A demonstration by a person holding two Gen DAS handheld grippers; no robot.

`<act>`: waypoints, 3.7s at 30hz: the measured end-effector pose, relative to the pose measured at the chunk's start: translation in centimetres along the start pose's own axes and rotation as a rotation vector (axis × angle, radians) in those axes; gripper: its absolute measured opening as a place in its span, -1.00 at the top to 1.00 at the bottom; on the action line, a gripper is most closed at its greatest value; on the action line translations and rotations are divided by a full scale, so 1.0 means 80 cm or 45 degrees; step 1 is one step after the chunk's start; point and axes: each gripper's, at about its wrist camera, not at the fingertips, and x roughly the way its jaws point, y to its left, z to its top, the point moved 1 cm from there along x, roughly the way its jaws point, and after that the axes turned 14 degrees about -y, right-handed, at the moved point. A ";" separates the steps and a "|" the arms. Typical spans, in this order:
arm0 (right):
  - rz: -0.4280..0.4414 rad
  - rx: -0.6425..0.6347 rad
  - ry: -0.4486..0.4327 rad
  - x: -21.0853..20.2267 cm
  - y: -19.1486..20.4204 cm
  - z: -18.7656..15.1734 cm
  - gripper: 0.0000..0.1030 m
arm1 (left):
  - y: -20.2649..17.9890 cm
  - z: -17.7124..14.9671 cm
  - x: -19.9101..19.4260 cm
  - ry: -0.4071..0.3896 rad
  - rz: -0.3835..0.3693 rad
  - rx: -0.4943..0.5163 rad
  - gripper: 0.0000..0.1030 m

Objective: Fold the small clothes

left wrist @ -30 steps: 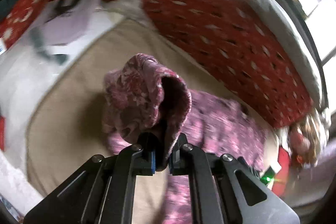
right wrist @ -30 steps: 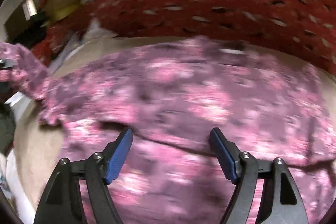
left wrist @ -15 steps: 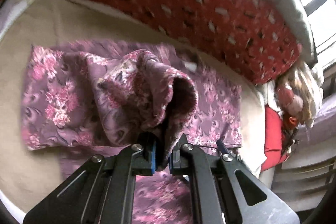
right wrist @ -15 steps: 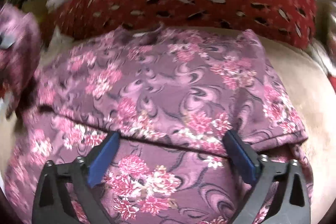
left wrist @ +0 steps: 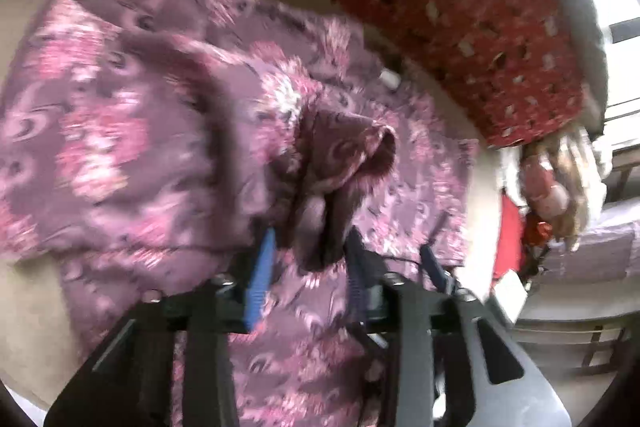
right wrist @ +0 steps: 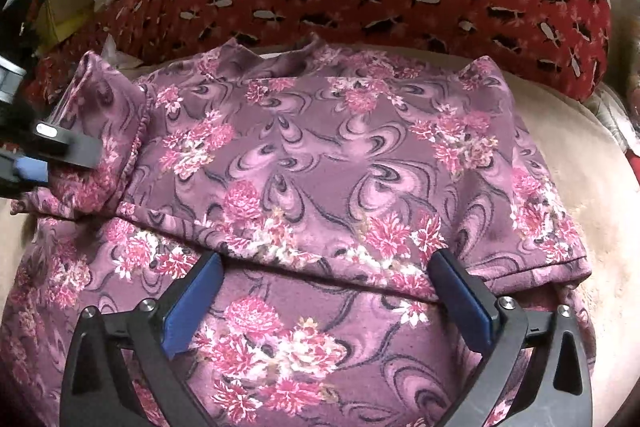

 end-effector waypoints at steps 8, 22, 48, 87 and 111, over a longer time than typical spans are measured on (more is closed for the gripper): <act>-0.007 0.022 0.007 -0.016 0.011 0.016 -0.93 | 0.099 -0.026 -0.050 -0.106 -0.029 -0.214 0.10; 0.201 0.100 0.048 0.016 0.100 0.054 0.81 | 0.134 -0.035 -0.009 -0.075 -0.059 -0.352 0.10; -0.056 0.514 -0.088 -0.012 -0.178 0.037 0.86 | 0.116 -0.034 0.010 -0.113 0.062 -0.308 0.11; 0.136 0.082 0.388 -0.194 -0.118 -0.117 0.33 | 0.012 -0.171 -0.049 -0.138 0.339 0.338 0.10; 0.282 0.566 0.308 -0.321 -0.197 -0.258 -0.01 | 0.137 -0.317 -0.125 0.195 0.215 0.261 -0.10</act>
